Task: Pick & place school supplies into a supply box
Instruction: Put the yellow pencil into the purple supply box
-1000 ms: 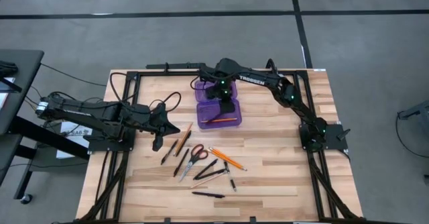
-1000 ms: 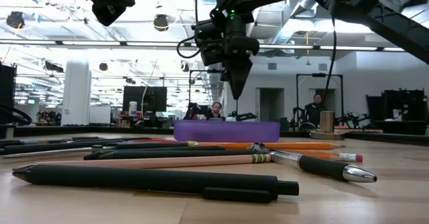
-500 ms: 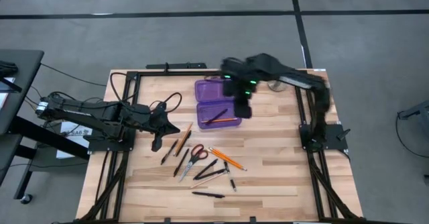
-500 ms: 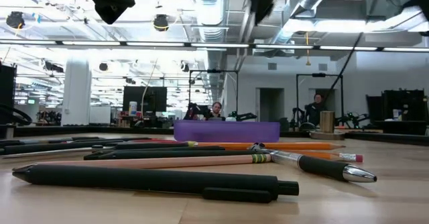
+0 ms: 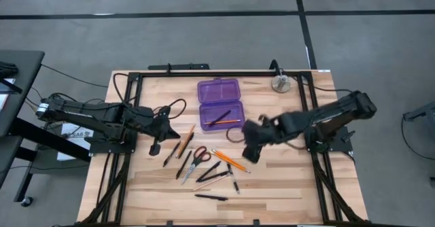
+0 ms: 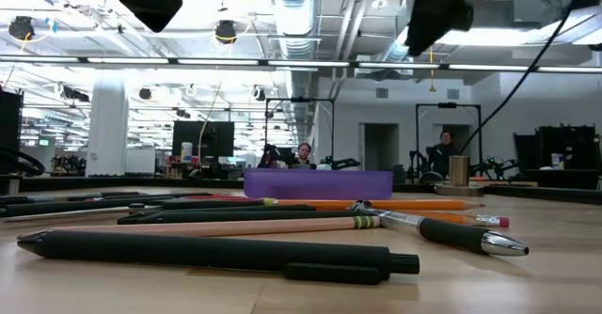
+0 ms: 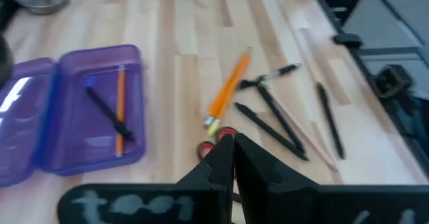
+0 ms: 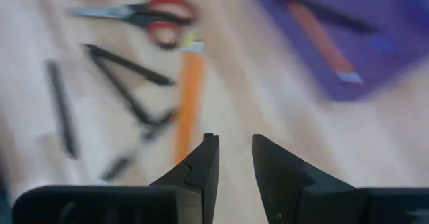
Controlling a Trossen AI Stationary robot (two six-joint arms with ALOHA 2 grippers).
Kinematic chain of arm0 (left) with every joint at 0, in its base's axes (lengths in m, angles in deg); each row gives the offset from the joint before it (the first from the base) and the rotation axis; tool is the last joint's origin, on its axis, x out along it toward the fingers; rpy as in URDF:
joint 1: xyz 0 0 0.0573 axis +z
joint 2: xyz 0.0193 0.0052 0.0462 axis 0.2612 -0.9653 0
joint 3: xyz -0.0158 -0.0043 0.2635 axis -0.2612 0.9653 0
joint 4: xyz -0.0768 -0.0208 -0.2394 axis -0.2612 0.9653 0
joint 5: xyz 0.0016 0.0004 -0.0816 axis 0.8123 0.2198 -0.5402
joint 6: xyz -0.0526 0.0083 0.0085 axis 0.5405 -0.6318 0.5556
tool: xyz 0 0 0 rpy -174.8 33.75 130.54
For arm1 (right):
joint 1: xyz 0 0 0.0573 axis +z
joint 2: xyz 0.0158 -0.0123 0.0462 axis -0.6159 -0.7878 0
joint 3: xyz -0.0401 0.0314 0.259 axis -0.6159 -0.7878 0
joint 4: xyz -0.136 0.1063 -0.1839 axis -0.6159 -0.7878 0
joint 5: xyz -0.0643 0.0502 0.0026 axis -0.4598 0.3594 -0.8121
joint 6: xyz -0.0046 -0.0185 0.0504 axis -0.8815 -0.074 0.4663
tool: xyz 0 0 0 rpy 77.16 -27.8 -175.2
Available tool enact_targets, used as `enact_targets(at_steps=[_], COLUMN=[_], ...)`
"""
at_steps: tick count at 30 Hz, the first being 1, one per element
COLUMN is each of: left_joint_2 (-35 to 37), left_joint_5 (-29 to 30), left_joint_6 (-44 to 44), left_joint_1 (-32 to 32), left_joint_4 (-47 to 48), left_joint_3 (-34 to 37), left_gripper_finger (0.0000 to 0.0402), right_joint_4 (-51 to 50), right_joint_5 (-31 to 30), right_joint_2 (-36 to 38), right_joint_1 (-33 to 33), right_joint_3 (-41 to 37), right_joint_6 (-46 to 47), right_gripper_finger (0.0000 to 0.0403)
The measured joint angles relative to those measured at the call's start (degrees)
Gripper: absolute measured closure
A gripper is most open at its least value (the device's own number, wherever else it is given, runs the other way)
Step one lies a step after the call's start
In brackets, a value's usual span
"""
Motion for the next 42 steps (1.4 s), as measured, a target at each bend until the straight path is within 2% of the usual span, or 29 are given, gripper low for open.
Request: enact_targets(at_steps=[2, 8, 17, 23, 28, 34, 42], left_joint_2=[0.0, 0.0, 0.0, 0.0, 0.0, 0.0, 0.0], left_joint_5=[-1.5, -3.5, -3.9, -3.9, -4.4, -6.6, -8.5], left_joint_6=[0.0, 0.5, 1.2, 1.2, 1.2, 1.0, 0.8], left_joint_1=[0.0, 0.0, 0.0, 0.0, 0.0, 0.0, 0.0], left_joint_4=[1.0, 2.7, 3.5, 4.0, 4.2, 4.1, 4.3], left_joint_3=[0.0, 0.0, 0.0, 0.0, 0.0, 0.0, 0.0], left_gripper_finger=[0.0401, 0.0401, 0.0401, 0.0401, 0.0401, 0.0401, 0.0401], right_joint_4=[4.5, 5.6, 5.5, 3.1, 0.8, -0.5, -0.4], right_joint_5=[1.7, 6.0, 7.4, 8.4, 9.4, 12.2, 12.0], right_joint_2=[-2.9, -13.1, -24.4, -26.5, -26.5, -27.9, -30.3], right_joint_1=[0.7, 1.1, 3.8, 5.4, 5.5, 5.5, 5.5], right_joint_3=[-1.1, 1.1, 8.9, 12.2, 12.3, 12.4, 12.3], right_joint_6=[0.4, 0.1, 0.0, 1.7, 5.4, 5.7, 5.6], right_gripper_finger=[0.0319, 0.0319, 0.0319, 0.0308, 0.0273, 0.0232, 0.0229])
